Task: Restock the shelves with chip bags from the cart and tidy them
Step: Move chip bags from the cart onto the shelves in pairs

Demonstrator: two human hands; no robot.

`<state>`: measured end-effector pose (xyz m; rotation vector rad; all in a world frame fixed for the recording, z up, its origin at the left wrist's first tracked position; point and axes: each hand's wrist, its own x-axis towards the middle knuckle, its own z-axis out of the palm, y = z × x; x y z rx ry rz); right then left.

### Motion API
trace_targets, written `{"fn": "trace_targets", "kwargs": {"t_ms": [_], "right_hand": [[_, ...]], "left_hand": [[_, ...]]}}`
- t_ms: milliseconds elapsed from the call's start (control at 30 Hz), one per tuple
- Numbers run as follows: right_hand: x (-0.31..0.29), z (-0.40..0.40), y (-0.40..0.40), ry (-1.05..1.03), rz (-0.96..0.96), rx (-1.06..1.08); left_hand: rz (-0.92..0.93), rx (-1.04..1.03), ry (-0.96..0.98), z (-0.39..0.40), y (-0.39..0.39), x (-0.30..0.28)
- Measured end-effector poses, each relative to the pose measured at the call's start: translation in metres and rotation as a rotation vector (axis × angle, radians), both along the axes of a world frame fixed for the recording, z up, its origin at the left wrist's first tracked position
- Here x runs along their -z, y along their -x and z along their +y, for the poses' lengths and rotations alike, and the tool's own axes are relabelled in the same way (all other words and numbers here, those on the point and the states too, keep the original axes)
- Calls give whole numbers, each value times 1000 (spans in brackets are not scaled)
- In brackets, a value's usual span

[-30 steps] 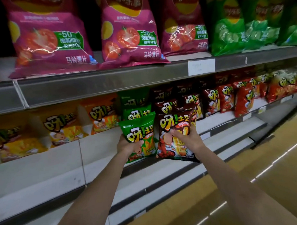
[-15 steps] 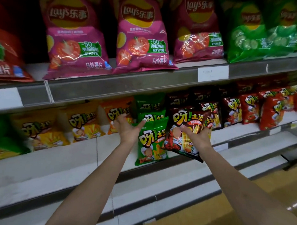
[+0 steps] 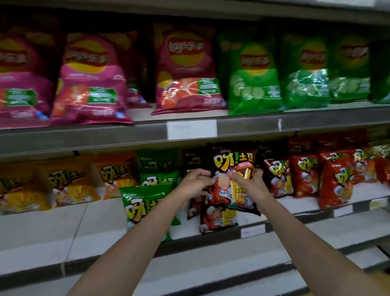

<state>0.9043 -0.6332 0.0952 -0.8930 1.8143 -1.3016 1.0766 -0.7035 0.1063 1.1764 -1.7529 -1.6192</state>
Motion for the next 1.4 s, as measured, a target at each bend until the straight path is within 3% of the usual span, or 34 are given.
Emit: {"fn": "trace_targets", "kwargs": {"t_ms": [133,367,500,567,667,767,933,1067,1233,1400], "right_hand": [[-3,12,58,-75,55,-20],[27,14,127,-331,412,-161],[50,11,138,-351,365,-213],[109,-14,167,-352,371,-242],[137,-29,181,-352,331,-271],[89,-11,164,-375,386,-270],[71,-9,156,-490,401,-219],[45,-3,141,-289,434,31],[12,-13,106,-107,380,-162],[1,-21,20,-70,312,-399]], "left_hand": [[-3,46,-28,18,58,1],[-61,55,-116,43,128,28],[-68,17,-167,57,143,52],[-72,9,-196,59,145,56],[-105,-12,-225,56,149,58],[-129,-35,-256,49,152,59],[-138,-65,-263,51,155,53],[-11,-132,-133,48,141,39],[173,-406,-1,42,94,20],[147,-622,78,41,13,16]]}}
